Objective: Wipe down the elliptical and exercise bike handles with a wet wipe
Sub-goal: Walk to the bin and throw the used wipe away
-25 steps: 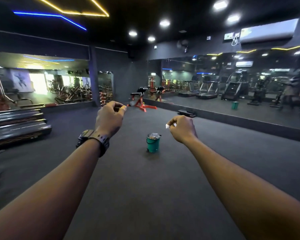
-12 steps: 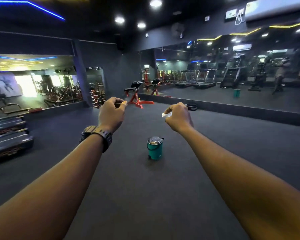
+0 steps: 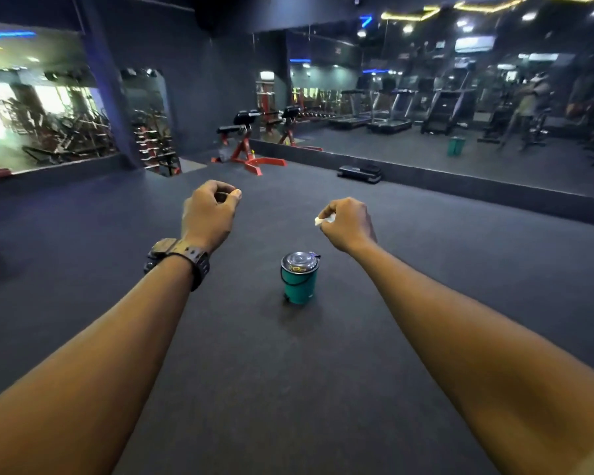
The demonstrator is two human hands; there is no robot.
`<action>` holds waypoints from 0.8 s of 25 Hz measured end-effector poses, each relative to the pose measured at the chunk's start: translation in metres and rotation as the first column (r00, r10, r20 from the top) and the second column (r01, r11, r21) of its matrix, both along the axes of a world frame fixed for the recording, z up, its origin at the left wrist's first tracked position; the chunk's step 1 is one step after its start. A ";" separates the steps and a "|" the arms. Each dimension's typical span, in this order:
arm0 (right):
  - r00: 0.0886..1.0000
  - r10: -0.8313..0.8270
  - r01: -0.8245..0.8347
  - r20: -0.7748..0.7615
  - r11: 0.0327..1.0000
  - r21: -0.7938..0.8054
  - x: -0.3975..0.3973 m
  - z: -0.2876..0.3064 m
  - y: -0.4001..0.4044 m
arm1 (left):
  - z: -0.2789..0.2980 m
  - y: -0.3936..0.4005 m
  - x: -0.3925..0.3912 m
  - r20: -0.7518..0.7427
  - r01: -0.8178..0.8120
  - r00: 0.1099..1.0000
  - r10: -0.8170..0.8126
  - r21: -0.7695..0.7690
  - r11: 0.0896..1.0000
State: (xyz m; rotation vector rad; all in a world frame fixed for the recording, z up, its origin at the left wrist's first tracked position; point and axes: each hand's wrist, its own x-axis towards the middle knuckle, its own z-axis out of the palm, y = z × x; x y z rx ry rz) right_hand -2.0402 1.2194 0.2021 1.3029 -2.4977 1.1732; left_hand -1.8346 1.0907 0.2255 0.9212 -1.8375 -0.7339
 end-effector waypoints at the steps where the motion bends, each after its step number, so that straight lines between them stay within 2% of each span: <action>1: 0.999 -0.027 0.027 0.022 0.999 0.024 -0.011 -0.007 -0.034 | -0.004 -0.037 -0.013 0.014 0.018 1.000 -0.019 0.020 1.000; 7: 0.980 -0.165 0.152 0.107 0.981 0.121 -0.083 -0.049 -0.194 | -0.031 -0.216 -0.105 0.049 0.147 0.987 -0.154 0.126 0.981; 13: 0.944 -0.265 0.235 0.196 0.958 0.167 -0.185 -0.124 -0.353 | -0.096 -0.380 -0.225 0.111 0.244 0.957 -0.268 0.191 0.951; 20: 0.900 -0.336 0.268 0.278 0.929 0.254 -0.271 -0.158 -0.521 | -0.141 -0.558 -0.339 0.148 0.319 0.917 -0.371 0.289 0.903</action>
